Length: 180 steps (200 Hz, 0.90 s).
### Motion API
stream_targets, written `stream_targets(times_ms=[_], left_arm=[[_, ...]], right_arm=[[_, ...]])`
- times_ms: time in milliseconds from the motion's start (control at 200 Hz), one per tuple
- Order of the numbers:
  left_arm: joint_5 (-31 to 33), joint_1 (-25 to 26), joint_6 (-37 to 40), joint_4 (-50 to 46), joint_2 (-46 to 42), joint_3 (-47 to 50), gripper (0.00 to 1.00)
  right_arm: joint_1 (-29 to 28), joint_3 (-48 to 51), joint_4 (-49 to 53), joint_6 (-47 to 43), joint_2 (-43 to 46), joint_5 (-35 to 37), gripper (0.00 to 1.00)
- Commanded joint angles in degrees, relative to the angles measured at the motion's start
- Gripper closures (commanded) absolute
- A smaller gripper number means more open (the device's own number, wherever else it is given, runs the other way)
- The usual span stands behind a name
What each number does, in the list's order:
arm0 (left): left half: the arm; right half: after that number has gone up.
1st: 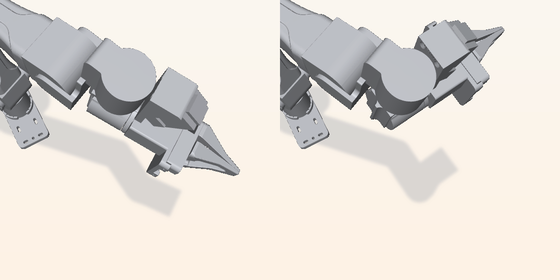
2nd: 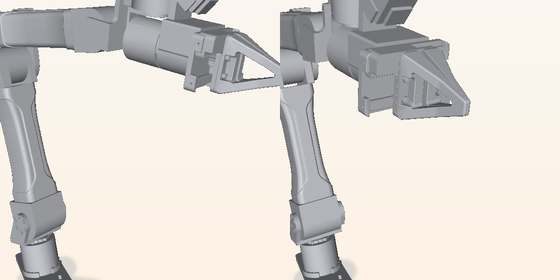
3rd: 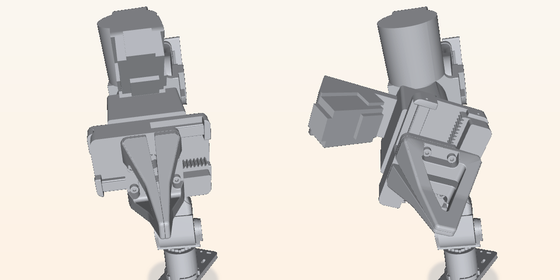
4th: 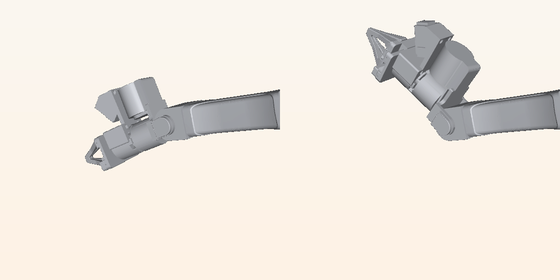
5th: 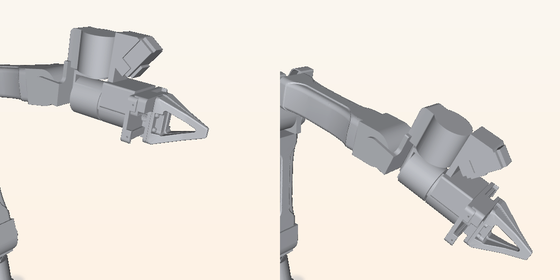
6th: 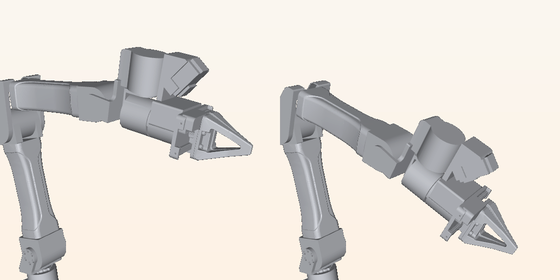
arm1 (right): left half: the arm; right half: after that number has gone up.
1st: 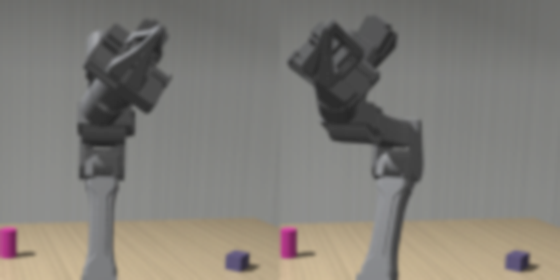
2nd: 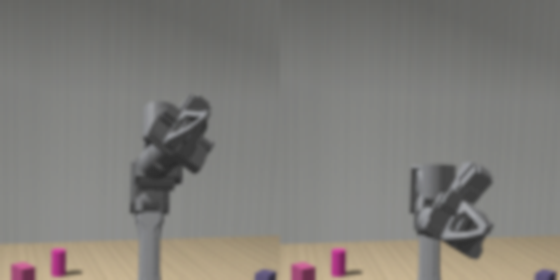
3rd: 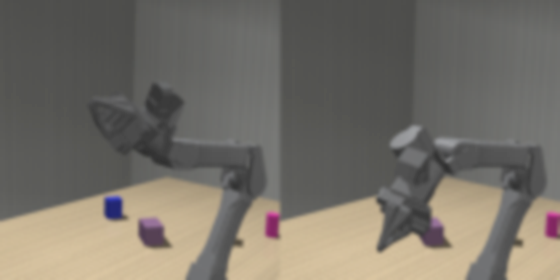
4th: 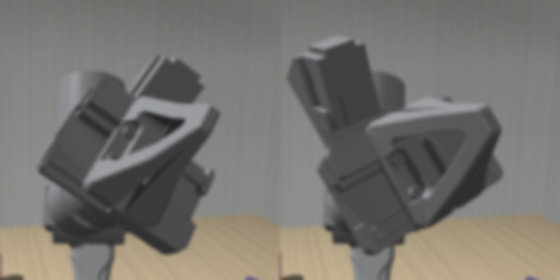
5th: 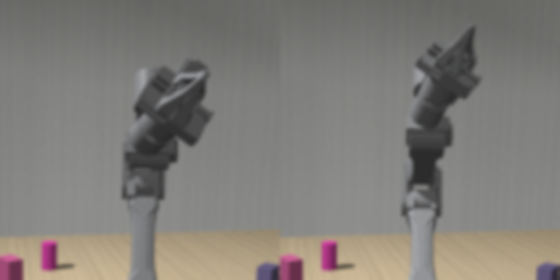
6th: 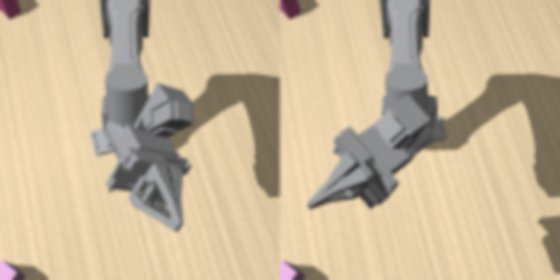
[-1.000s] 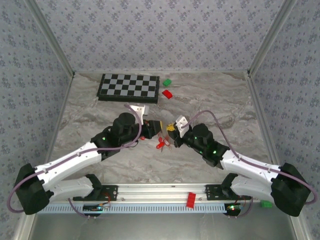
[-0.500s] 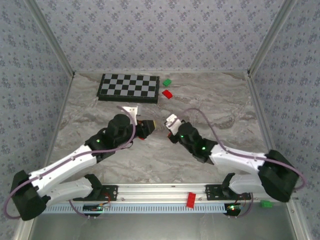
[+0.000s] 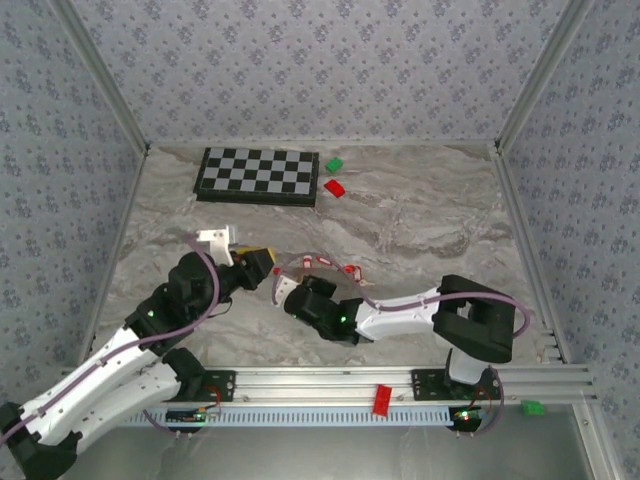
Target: Put the keys on the keyring
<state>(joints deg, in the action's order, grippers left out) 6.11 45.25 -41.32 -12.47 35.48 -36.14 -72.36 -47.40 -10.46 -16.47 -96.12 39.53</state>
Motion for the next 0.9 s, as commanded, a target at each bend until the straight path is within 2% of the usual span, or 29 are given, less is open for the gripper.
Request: stream_targets(times_ms=[0,50,225,310,390,510,590,710,895], left_arm=[[1.9,-0.5,1.7,-4.2,-2.0,-0.6,0.59],[2.3,-0.7,1.9,-5.2,-2.6,-0.7,0.58],[3.8,-1.0,2.5,-8.3,-3.1,-1.3,0.57],[4.4,-1.1,2.6,-9.4,-3.0,-1.1,0.57],[4.6,-1.2,2.8,-9.7,-2.8,-0.6,0.52],[4.3,-1.2,2.9,-9.7,-2.8,0.4,0.52],[3.8,-1.3,3.1,-9.5,-2.7,1.2,0.52],[3.3,-1.4,3.3,-9.8,-2.8,2.2,0.52],[2.8,-1.6,3.7,-10.1,-3.3,2.8,0.51]], right_arm=[[0.7,1.4,8.1,6.7,0.6,-4.3,0.7],[1.0,1.8,9.1,7.9,2.2,-7.1,0.63],[4.3,4.1,10.7,12.7,10.1,-18.6,0.6],[7.9,5.0,11.8,16.3,14.5,-25.6,0.58],[11.5,5.7,12.4,19.6,18.0,-32.5,0.55],[16.1,6.1,12.0,23.1,21.3,-37.3,0.51],[18.0,5.9,12.2,25.3,21.8,-40.2,0.52],[18.9,5.4,13.0,21.9,20.4,-44.0,0.59],[20.1,2.7,16.6,12.0,15.0,-47.8,0.61]])
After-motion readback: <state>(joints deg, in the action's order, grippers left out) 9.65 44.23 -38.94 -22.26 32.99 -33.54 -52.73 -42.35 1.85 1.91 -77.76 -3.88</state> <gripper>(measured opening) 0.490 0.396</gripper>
